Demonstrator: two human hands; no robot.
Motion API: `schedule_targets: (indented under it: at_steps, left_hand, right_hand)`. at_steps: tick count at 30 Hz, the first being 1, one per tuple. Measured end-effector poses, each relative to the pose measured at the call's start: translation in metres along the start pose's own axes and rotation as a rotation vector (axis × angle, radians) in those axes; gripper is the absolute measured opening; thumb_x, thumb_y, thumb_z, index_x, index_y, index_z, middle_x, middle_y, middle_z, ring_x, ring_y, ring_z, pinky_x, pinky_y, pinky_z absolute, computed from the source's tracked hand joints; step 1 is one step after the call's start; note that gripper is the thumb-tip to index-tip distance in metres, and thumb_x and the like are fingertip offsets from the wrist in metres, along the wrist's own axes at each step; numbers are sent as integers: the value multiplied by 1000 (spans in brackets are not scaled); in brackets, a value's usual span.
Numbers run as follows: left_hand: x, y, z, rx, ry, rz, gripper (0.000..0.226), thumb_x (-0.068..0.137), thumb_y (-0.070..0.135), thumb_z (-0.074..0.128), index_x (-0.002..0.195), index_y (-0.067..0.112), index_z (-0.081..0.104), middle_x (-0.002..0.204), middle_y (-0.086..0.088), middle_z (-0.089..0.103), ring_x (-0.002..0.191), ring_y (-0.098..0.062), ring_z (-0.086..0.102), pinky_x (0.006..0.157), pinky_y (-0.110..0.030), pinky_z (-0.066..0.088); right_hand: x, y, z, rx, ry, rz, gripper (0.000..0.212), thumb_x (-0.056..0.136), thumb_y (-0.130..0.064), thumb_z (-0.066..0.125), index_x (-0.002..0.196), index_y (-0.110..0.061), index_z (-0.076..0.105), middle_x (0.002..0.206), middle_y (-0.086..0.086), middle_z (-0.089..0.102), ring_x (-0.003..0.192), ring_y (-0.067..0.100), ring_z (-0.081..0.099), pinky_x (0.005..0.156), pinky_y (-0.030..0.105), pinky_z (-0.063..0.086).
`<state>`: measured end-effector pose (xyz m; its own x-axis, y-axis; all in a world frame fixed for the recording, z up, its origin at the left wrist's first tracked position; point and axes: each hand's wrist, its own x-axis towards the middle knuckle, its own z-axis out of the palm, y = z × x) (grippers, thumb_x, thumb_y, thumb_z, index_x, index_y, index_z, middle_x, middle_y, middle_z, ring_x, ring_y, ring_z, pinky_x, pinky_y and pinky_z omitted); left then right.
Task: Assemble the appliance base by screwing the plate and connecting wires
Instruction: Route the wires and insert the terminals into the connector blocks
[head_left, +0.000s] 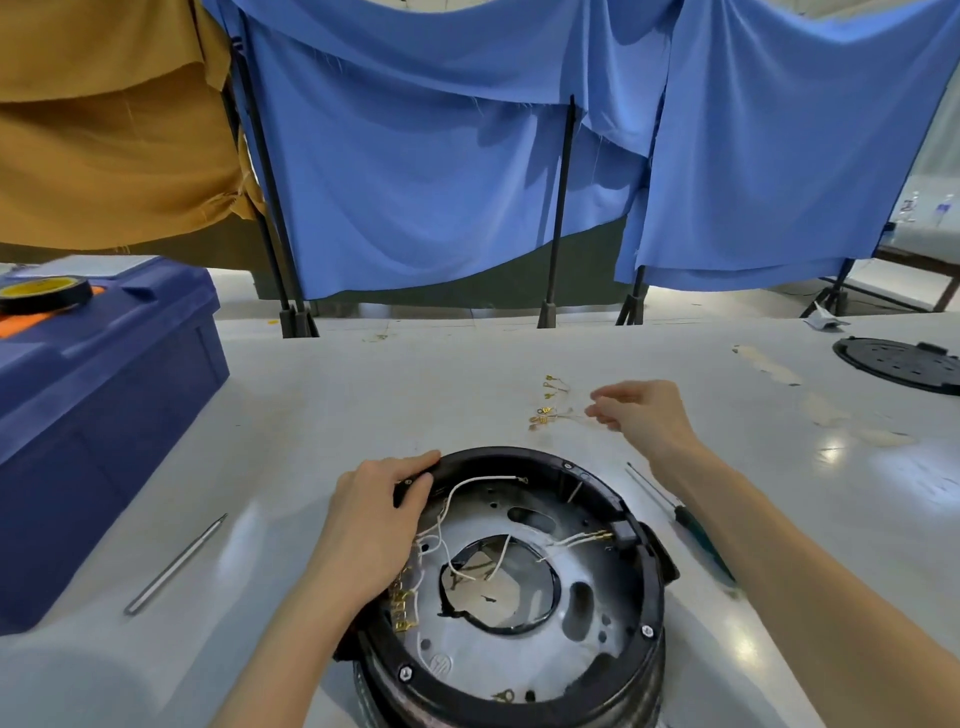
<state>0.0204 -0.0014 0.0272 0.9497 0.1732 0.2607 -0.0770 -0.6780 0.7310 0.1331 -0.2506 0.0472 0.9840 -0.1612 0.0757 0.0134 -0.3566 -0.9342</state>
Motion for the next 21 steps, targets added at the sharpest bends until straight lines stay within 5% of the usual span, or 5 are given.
schedule_targets:
  at_steps: [3, 6, 12, 21]
  left_hand:
    - [0, -5, 1, -29, 13, 0, 29, 97, 21, 57, 120, 35, 67, 103, 20, 67, 94, 1, 56, 80, -15, 39]
    - [0, -8, 1, -31, 11, 16, 29, 97, 22, 57, 119, 37, 67, 89, 33, 57, 94, 3, 56, 76, -7, 37]
    - [2, -11, 2, -55, 24, 24, 28, 96, 22, 58, 117, 39, 67, 85, 32, 59, 83, 16, 55, 72, 1, 38]
    - [1, -11, 3, -57, 21, 19, 28, 96, 22, 58, 117, 38, 68, 86, 34, 56, 90, 1, 60, 76, -12, 42]
  right_hand:
    - [28, 27, 9, -279, -93, -13, 32, 96, -5, 53, 126, -6, 64, 134, 11, 59, 124, 26, 53, 93, 26, 39]
    - [49, 42, 23, -500, -147, -13, 41, 100, -11, 48, 141, -5, 50, 145, 14, 49, 133, 32, 43, 101, 32, 37]
    - [46, 47, 37, -947, -24, -154, 26, 95, -4, 42, 106, -3, 66, 116, 14, 59, 109, 36, 46, 86, 38, 38]
    - [28, 24, 16, -656, -111, -121, 21, 88, 3, 51, 98, 16, 65, 94, 30, 69, 81, 41, 65, 77, 42, 54]
